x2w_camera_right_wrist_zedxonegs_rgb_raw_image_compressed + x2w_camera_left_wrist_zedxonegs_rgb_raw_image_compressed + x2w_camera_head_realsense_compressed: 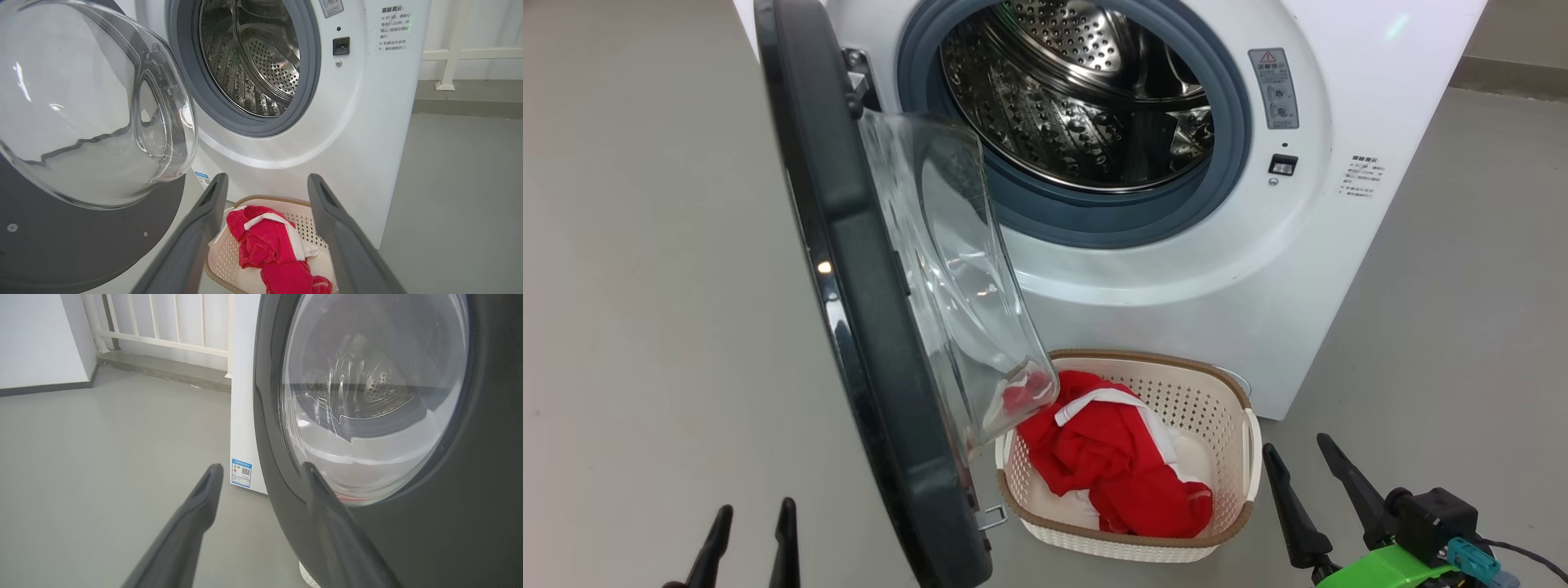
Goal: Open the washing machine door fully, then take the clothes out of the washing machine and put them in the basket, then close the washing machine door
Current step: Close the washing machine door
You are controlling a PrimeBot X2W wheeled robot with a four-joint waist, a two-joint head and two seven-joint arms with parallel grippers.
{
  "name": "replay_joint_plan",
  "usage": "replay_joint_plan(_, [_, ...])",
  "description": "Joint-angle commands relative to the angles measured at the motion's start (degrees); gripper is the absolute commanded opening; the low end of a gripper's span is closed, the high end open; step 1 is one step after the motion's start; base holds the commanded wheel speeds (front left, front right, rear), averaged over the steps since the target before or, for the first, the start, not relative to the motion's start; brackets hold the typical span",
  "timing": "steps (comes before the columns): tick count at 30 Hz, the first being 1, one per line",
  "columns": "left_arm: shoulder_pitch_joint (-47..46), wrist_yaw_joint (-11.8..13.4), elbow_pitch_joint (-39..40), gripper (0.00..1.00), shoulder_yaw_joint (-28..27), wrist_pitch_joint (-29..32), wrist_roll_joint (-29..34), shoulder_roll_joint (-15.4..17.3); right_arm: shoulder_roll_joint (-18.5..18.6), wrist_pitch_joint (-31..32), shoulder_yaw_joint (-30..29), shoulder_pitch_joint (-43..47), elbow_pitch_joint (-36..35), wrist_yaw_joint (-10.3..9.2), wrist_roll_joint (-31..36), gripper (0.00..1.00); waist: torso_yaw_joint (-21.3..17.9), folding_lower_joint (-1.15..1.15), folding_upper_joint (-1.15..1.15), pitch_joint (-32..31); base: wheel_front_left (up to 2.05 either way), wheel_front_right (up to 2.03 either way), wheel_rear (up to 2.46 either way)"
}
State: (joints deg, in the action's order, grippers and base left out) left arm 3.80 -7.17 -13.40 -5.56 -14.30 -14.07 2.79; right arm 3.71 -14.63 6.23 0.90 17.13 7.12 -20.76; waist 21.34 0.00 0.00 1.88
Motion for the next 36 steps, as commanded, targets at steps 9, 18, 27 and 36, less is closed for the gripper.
replay_joint_plan(9, [-3.3, -0.3, 3.9, 0.0, -1.4, -0.7, -13.4, 0.7, 0.4, -0.4, 1.2, -1.2, -0.9, 0.36, 0.2, 1.0, -0.1, 0.0, 0.0, 0.1, 0.0, 0.0, 0.0])
replay_joint_plan(18, [-8.1, -0.3, 7.9, 0.0, 0.3, -0.6, -44.2, 7.4, 0.3, -0.4, 1.4, -1.4, -0.9, 0.36, 0.1, 1.0, -1.1, 0.0, 0.0, 0.1, 0.0, 0.0, 0.0])
replay_joint_plan(27, [-8.2, -0.3, 15.1, 0.0, 5.6, 11.6, -70.4, 18.8, 0.1, -0.4, 1.2, -1.5, -1.0, 0.36, 0.0, 1.0, -2.7, 0.0, 0.0, 0.8, 0.0, 0.0, 0.0])
replay_joint_plan(36, [-5.3, -0.3, 22.2, 0.0, 6.9, 25.3, -80.9, 22.0, 0.0, -0.4, 0.7, -1.7, -1.3, 0.36, 0.0, 1.0, -3.7, 0.0, 0.0, 1.7, 0.0, 0.0, 0.0])
